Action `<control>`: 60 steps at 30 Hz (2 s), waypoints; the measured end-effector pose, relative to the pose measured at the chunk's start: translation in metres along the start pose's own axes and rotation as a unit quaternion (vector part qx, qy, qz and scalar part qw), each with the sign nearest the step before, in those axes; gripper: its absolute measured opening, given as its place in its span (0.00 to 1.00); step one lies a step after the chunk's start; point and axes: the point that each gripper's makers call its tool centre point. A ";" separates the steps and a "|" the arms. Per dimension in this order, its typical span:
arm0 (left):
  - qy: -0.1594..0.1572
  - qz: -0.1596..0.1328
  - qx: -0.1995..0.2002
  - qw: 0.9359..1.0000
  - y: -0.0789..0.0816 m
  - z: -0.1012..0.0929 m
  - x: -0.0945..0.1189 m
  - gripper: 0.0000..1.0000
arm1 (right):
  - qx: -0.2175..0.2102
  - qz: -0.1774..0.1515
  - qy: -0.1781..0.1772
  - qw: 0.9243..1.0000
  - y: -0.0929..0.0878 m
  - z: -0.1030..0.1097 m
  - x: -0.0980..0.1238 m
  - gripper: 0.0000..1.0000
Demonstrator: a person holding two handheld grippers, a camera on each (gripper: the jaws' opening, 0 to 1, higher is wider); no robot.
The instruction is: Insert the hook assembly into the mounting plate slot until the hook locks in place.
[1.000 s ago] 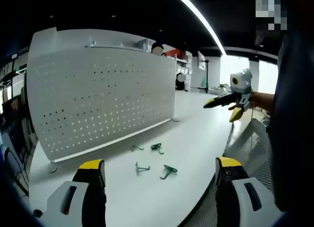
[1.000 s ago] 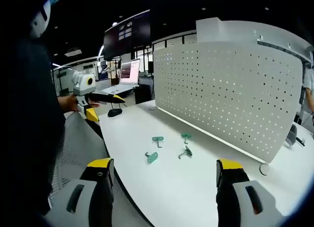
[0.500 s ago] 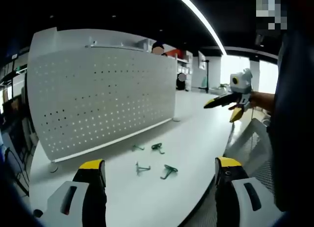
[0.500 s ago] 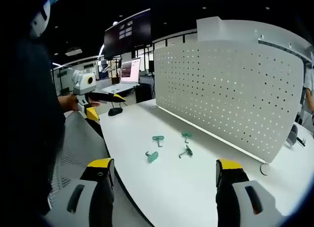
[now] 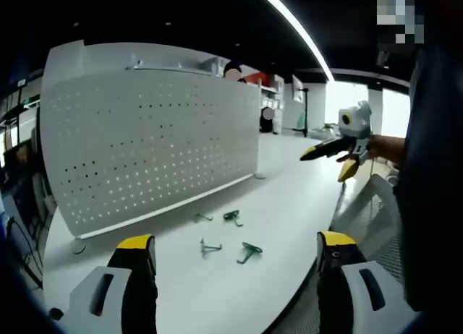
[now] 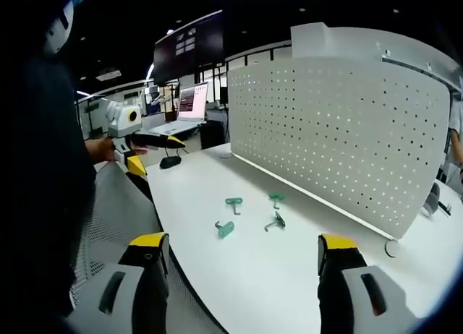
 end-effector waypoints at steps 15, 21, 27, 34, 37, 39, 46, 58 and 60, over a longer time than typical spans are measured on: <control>-0.004 0.002 0.000 1.000 -0.003 0.002 -0.002 0.93 | 0.002 0.007 0.002 1.000 0.001 0.004 -0.005 0.81; -0.005 0.001 -0.002 1.000 -0.002 0.003 -0.002 0.93 | 0.006 0.013 0.008 1.000 0.004 0.010 -0.012 0.79; -0.007 0.001 -0.006 1.000 -0.003 0.002 -0.003 0.93 | 0.016 0.017 0.015 1.000 0.010 0.014 -0.022 0.76; -0.007 -0.001 -0.006 1.000 -0.003 0.002 -0.002 0.93 | 0.028 0.026 0.027 0.999 0.016 0.021 -0.037 0.72; -0.008 0.000 -0.008 1.000 -0.003 0.001 -0.002 0.93 | 0.036 0.030 0.033 0.998 0.018 0.025 -0.044 0.71; -0.008 0.000 -0.008 1.000 -0.004 0.001 -0.003 0.93 | 0.036 0.033 0.036 0.998 0.020 0.026 -0.050 0.69; -0.005 -0.002 -0.007 1.000 -0.004 0.003 -0.002 0.93 | 0.041 0.041 0.052 0.997 0.020 0.033 -0.067 0.67; -0.002 0.002 -0.008 1.000 -0.006 0.003 -0.004 0.92 | 0.041 0.069 0.063 0.995 0.013 0.036 -0.093 0.56; -0.002 0.003 -0.008 1.000 -0.007 0.004 -0.004 0.92 | 0.041 0.074 0.063 0.994 0.011 0.036 -0.097 0.55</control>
Point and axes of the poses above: the point that each gripper's makers call its tool centre point, and the gripper's own axes: x roughly backward along the fingers, z roughly to its left, y roughly out of its top, and after that the axes turned 5 degrees about -x, right-handed
